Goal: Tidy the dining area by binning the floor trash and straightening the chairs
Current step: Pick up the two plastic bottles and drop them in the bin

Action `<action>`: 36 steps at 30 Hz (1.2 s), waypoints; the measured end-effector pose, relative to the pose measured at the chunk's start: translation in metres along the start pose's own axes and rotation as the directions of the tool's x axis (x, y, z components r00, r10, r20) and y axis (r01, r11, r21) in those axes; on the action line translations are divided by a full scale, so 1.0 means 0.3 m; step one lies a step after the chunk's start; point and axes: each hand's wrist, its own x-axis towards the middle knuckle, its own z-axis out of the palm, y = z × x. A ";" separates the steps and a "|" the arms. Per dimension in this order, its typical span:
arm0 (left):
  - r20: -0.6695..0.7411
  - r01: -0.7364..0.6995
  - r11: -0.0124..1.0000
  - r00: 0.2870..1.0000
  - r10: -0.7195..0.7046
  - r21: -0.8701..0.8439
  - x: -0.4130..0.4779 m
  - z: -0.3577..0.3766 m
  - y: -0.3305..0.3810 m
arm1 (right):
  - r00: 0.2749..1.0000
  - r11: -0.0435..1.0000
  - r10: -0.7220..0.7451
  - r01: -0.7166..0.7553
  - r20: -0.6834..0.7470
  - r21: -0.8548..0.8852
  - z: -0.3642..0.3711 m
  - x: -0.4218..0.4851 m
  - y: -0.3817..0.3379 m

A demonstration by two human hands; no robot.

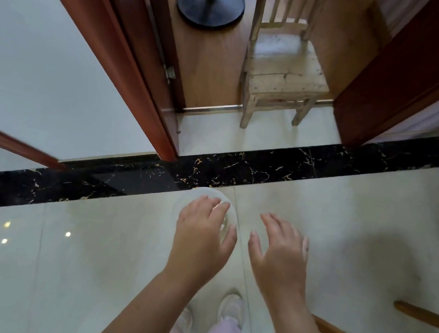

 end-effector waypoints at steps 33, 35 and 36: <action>-0.016 -0.864 0.493 0.496 0.868 -0.102 -0.549 -0.622 0.943 | 0.677 0.860 0.393 -0.510 -0.623 -0.012 -1.044 -0.954 -0.113; -0.023 -0.887 0.446 0.452 0.892 -0.119 -0.616 -0.623 1.002 | 0.628 0.830 0.438 -0.557 -0.643 0.021 -1.070 -1.041 -0.091; -0.023 -0.894 0.428 0.434 0.901 -0.132 -0.653 -0.618 1.030 | 0.606 0.817 0.439 -0.577 -0.664 0.013 -1.078 -1.087 -0.076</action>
